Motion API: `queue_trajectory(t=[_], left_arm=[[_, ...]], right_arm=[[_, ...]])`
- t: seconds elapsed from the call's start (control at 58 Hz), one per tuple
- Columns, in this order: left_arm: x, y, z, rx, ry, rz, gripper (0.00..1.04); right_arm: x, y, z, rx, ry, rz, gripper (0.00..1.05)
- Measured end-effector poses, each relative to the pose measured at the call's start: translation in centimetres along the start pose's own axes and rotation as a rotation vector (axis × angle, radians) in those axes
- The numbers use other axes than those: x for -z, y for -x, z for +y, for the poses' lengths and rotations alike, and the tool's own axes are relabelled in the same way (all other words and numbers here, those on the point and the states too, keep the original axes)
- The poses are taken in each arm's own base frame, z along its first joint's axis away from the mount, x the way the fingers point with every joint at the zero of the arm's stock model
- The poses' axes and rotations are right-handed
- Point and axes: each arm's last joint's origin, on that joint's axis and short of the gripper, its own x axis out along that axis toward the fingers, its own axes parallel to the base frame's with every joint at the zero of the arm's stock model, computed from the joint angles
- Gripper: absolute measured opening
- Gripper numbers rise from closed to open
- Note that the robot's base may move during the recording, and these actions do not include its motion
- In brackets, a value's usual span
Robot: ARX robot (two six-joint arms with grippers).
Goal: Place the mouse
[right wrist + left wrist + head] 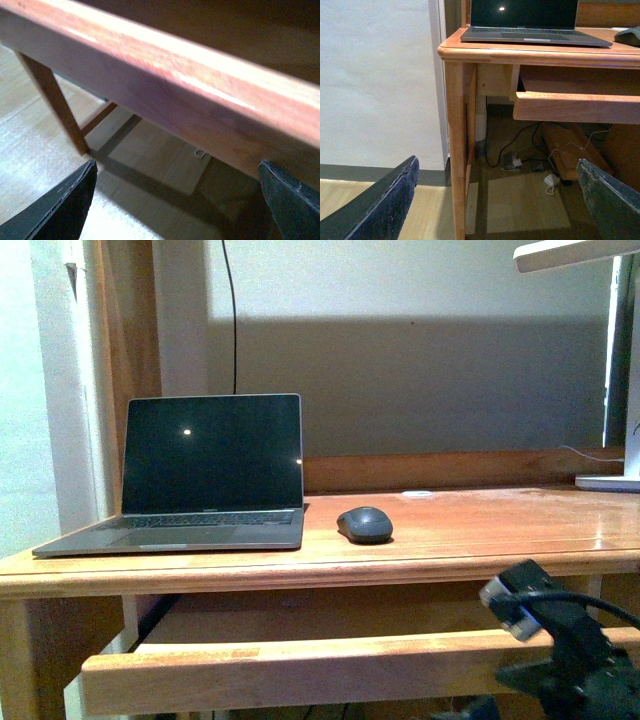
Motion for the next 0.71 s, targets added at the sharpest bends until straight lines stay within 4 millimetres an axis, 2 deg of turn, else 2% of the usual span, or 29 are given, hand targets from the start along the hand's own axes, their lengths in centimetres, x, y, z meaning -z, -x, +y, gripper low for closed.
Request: queue_trajectory(t=[0.19, 0.414, 0.569, 0.707], left_arm=[[0.0, 0.0, 0.0, 0.000, 0.000, 0.000, 0.97], [0.0, 0.0, 0.0, 0.000, 0.000, 0.000, 0.97], [0.0, 0.0, 0.0, 0.000, 0.000, 0.000, 0.97], [0.0, 0.0, 0.0, 0.000, 0.000, 0.000, 0.97]], right_arm=[[-1.9, -4.0, 1.6, 0.049, 0.021, 0.004, 0.97], [-3.2, -7.7, 3.2, 0.124, 0.006, 0.002, 0.97], [-3.4, -8.9, 4.1, 0.190, -0.029, 0.018, 0.97], [-3.6, -8.9, 4.1, 0.197, -0.067, 0.005, 0.97]])
